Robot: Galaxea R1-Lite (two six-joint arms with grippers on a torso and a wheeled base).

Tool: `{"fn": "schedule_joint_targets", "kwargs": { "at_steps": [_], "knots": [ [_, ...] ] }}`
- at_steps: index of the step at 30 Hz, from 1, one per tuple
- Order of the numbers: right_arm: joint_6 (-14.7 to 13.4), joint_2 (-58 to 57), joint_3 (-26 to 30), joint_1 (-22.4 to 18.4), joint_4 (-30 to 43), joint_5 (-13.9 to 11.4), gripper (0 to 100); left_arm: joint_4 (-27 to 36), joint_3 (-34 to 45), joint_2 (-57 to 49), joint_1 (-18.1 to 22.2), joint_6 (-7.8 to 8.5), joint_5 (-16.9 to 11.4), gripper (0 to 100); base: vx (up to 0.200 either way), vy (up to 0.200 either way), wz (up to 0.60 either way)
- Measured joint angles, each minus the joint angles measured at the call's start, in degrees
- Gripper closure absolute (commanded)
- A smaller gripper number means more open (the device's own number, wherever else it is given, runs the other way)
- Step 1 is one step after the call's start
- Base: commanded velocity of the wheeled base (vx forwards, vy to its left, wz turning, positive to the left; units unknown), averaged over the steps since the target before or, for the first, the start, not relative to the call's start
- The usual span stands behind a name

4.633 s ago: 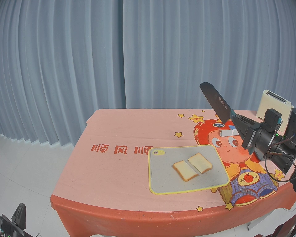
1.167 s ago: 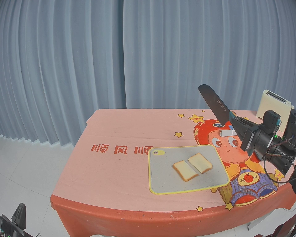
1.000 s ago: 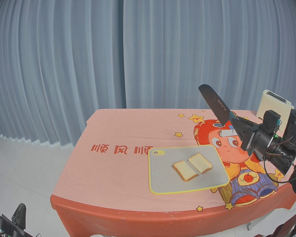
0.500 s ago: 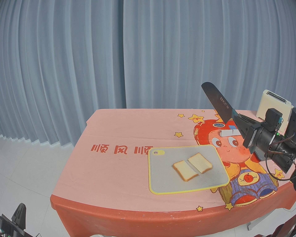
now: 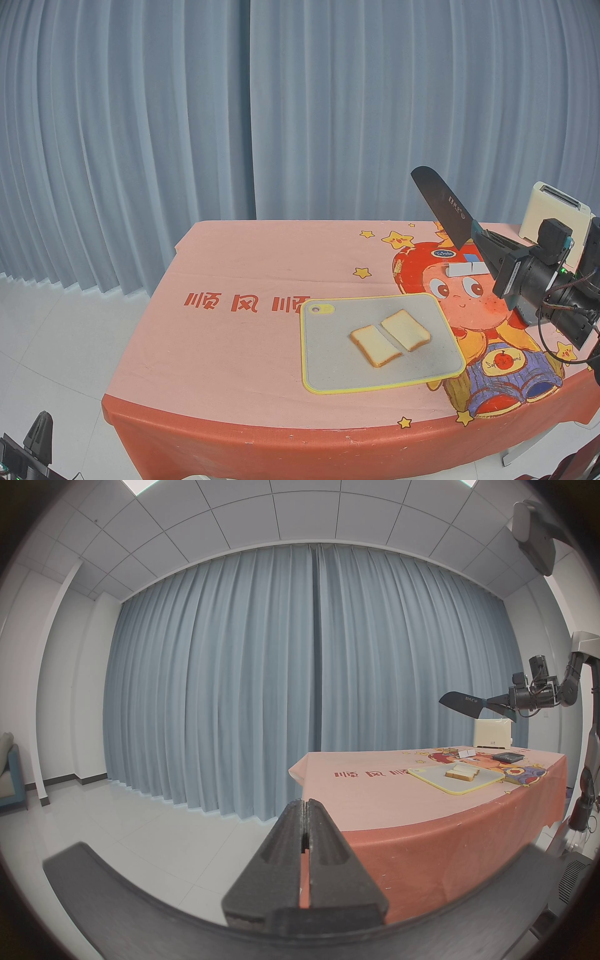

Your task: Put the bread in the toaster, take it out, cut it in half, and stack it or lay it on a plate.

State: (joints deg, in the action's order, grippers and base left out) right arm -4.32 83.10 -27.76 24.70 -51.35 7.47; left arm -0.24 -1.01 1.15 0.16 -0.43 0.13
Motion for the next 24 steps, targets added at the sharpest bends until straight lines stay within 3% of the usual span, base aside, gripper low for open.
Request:
{"fn": "schedule_joint_targets", "kwargs": {
  "at_steps": [24],
  "knots": [
    [0.0, 1.24, 0.41, -0.09, -0.29, 0.07, 100, 0.02, 0.0, 0.0, 0.0, 0.0, 0.0, 100, 0.0, 0.0, 0.0]
  ]
}}
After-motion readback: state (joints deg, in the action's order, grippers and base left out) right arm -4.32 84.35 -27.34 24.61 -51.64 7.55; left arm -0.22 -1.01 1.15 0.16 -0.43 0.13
